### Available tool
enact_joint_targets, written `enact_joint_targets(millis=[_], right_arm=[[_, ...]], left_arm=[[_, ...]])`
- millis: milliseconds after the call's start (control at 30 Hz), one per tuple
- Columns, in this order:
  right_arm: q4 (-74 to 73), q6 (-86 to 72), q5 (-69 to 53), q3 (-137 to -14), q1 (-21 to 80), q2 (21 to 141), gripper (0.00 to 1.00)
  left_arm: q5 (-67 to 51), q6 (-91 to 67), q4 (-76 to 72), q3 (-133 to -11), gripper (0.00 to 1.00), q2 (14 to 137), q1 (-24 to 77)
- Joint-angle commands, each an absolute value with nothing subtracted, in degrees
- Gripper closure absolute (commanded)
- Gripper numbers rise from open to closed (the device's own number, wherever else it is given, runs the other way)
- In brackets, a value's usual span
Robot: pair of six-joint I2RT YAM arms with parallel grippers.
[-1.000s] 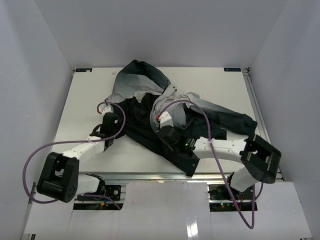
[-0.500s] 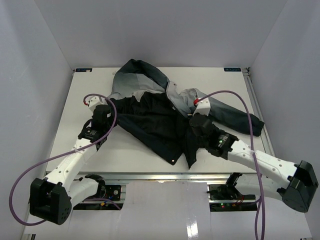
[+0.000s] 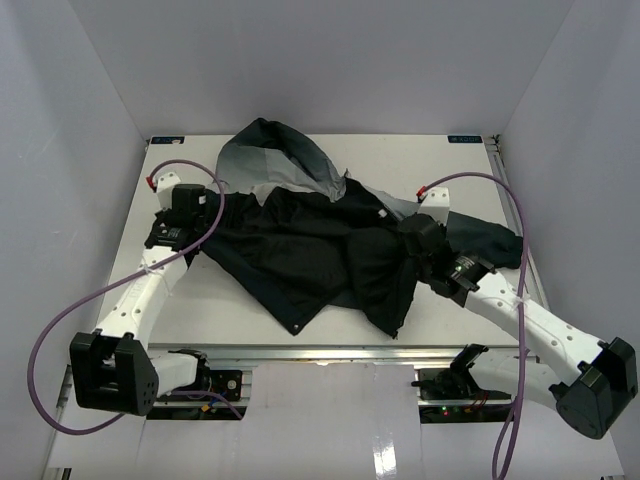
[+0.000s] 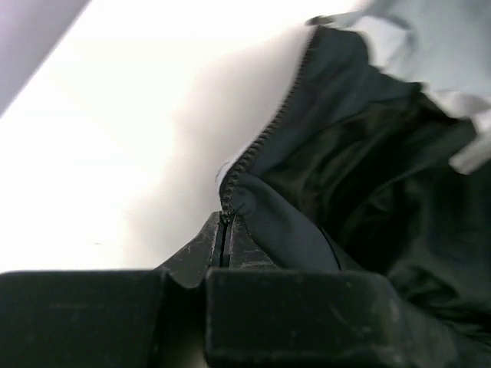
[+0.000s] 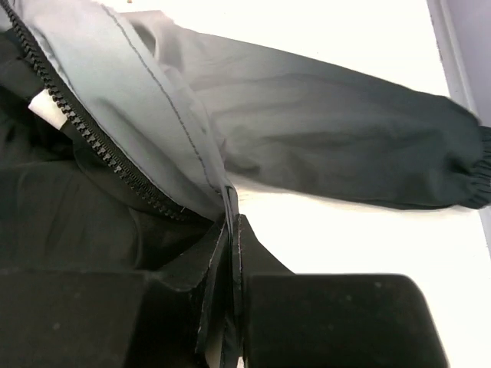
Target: Zip up the jacket
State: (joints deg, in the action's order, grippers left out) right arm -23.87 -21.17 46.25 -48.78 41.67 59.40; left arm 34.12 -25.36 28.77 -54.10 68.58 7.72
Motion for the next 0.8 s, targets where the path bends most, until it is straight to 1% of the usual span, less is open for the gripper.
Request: enact_joint_targets(millis=[0,133,200,267,300,367,400,467,500,567,700,767], right_arm=[[-27.2,-18.0,48.4,-55.9,36.2,58.6,0.92],[-28.5,-15.9,48.8,-57.5,33.1,55.2,0.92],[-30.0,-15.2,50.1,-58.8,32.5,53.9,0.92],[-30.0,-13.9,49.7,-60.9,32.3,53.6,0.92],[-30.0,-13.8,48.7,-61.7,32.3,54.0,0.92],[-29.6,-14.3,43.4,-63.7,32.4,55.3,0.92],[-28.8,-14.8,38.5,-64.4,32.4,56.1,0.92],[-25.1,-15.7,25.4,-62.9,33.1,56.9,0.92],[-22.5,-15.8,21.3,-61.0,34.2,57.2,0.92],[-17.2,-16.0,16.4,-54.5,37.6,57.5,0.92],[-8.5,-17.7,14.1,-45.5,42.6,59.2,0.92],[-7.3,-19.9,15.8,-42.8,45.5,61.4,0.92]], left_arm=[[38.4,-16.4,29.5,-62.5,1.0,66.6,3.7],[38.1,-14.6,32.4,-69.9,1.0,65.7,3.6],[34.2,-13.7,33.4,-74.5,1.0,65.1,3.6],[20.9,-14.0,34.0,-76.5,1.0,65.1,3.6],[11.3,-15.4,34.0,-76.7,1.0,65.6,3.7],[0.7,-20.2,33.5,-75.6,1.0,68.3,5.1],[-2.9,-21.1,32.6,-74.1,1.0,70.3,7.4],[-0.7,-22.2,28.3,-71.2,1.0,74.7,16.2],[1.5,-22.7,27.0,-69.8,1.0,75.9,18.9],[-1.7,-23.7,24.9,-67.6,1.0,80.9,21.5],[0.2,-25.0,19.6,-61.1,1.0,84.2,27.7],[1.6,-25.9,17.8,-58.7,1.0,84.0,30.0]])
